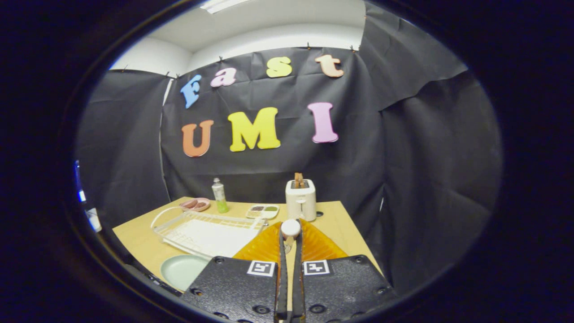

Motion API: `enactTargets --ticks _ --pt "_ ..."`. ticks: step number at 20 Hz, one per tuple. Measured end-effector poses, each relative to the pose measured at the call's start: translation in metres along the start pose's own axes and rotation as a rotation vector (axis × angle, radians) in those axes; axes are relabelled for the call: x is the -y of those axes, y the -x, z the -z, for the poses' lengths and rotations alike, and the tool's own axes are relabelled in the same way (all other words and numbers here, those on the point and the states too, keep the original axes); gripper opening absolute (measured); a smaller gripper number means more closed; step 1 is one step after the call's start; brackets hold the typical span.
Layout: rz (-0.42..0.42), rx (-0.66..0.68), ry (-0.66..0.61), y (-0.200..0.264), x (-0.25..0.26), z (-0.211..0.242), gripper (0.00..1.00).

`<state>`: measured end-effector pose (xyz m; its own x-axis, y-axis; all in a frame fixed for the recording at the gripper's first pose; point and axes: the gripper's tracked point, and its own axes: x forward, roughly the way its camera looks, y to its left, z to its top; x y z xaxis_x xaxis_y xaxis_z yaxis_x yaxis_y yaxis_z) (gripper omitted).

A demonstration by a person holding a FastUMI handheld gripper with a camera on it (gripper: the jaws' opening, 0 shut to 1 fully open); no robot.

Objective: Take the plate from the dish rack, then take the spoon from the basket and place it into the plate.

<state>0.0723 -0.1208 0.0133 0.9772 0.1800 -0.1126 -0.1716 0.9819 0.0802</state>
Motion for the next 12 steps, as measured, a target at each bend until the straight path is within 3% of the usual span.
enactTargets --ticks 4,12 --pt "-0.112 -0.03 0.025 0.012 -0.069 -0.001 0.1" --pt "-0.286 -0.217 0.044 -0.016 -0.182 0.065 0.1"
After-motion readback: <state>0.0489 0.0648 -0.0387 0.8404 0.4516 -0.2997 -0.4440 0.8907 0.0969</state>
